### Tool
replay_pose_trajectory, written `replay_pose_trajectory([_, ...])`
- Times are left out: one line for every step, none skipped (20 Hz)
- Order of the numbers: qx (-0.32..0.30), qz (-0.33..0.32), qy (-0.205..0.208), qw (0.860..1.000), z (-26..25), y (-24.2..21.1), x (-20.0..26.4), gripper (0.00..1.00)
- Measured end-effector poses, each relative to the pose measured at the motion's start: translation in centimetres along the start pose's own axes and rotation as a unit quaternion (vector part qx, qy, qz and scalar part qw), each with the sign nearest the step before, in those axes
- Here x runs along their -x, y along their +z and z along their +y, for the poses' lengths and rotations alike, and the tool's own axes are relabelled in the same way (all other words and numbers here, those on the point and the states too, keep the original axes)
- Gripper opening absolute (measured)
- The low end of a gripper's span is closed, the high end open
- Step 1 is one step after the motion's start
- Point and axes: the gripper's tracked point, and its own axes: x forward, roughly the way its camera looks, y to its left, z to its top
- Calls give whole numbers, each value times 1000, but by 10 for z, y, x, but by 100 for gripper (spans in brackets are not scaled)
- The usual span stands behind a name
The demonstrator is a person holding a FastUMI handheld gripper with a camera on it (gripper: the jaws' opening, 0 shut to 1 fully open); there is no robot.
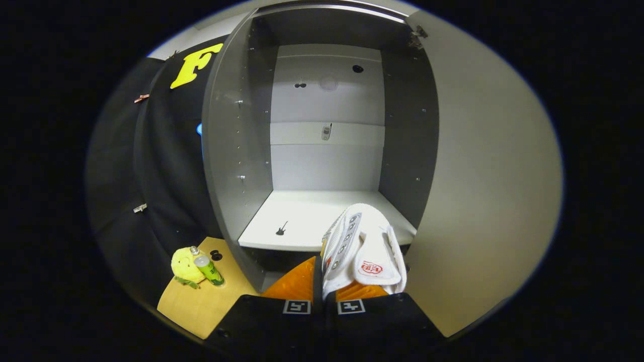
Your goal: Open the shoe cabinet door, grab the shoes and put them into the shoe cabinet, then close the shoe cabinet door.
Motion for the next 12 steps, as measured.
replay_pose_trajectory([5,-3,2,1000,-2,10,-13,5])
replay_pose_trajectory([8,-5,5,1000,-4,21,-23,5])
replay_pose_trajectory([11,-10,8,1000,-4,33,-37,4])
replay_pose_trajectory([13,-15,11,1000,-3,41,-54,4])
replay_pose_trajectory([14,-21,13,1000,-3,51,-73,5])
replay_pose_trajectory([14,-26,15,999,-1,60,-92,4])
replay_pose_trajectory([15,-26,19,999,0,66,-108,4])
replay_pose_trajectory([14,-27,19,999,0,71,-126,5])
replay_pose_trajectory([12,-26,18,999,-2,73,-142,4])
replay_pose_trajectory([5,-20,18,1000,-3,71,-160,4])
replay_pose_trajectory([-4,-15,20,1000,-4,69,-176,4])
replay_pose_trajectory([-11,-7,21,1000,-5,65,-191,4])
